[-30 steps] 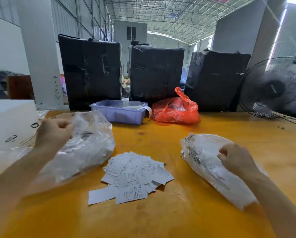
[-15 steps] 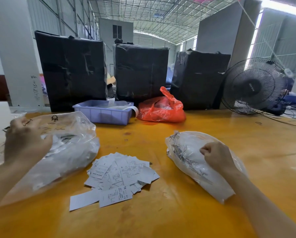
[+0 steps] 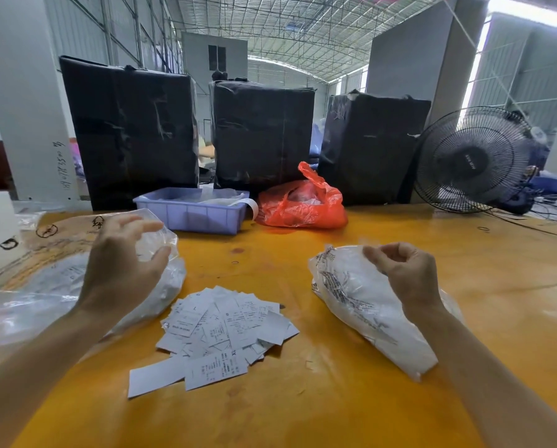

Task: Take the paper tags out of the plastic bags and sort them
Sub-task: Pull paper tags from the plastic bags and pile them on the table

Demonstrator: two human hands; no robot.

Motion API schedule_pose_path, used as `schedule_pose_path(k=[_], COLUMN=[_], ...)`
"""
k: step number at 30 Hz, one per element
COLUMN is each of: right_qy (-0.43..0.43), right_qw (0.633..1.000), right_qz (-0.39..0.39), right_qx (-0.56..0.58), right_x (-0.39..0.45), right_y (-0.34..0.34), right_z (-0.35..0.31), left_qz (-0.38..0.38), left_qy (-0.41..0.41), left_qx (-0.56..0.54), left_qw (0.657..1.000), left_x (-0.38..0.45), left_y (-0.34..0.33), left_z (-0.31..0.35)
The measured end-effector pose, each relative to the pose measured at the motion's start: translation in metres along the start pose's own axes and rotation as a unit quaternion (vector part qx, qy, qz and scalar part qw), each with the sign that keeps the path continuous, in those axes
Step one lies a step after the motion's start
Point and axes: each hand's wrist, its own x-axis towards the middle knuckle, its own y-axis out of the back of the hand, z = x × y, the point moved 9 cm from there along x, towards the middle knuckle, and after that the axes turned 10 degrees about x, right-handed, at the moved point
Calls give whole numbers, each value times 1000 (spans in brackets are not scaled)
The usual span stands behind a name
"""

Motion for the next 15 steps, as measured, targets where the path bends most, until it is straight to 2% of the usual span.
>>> schedule_pose_path(k=[2,4,5,7,8,9,10,12,15], right_qy=[-64,-127,-154,-190,-188,-167,-132,-78,-92], right_qw=[988,956,940,917,913,916,923,934,945], right_qz=[-25,-103,-147,-233,-272,-305,-329,-340,-303], right_qx=[139,245,267,260,238,200,149,79,83], right_x=[-9,-27,-41,-73,-88,-100,-109,-115,-109], right_y=[-15,-48,-67,-104,-118,-129,-135,-139,-133], right_z=[-2,-8,-10,-13,-13,-14,-15,-13,-8], left_qz=[-29,-116,-184,-317,-362,-388,-398,-386,-387], left_qy=[14,44,64,104,124,135,137,138,148], left_qx=[-65,-166,-232,-358,-397,-418,-421,-393,-375], left_qw=[997,978,953,872,834,811,803,823,829], left_x=[-6,-17,-26,-50,-62,-70,-76,-80,-81], left_y=[-8,-23,-35,-57,-65,-70,-72,-73,-76], left_z=[8,22,33,60,71,80,85,83,74])
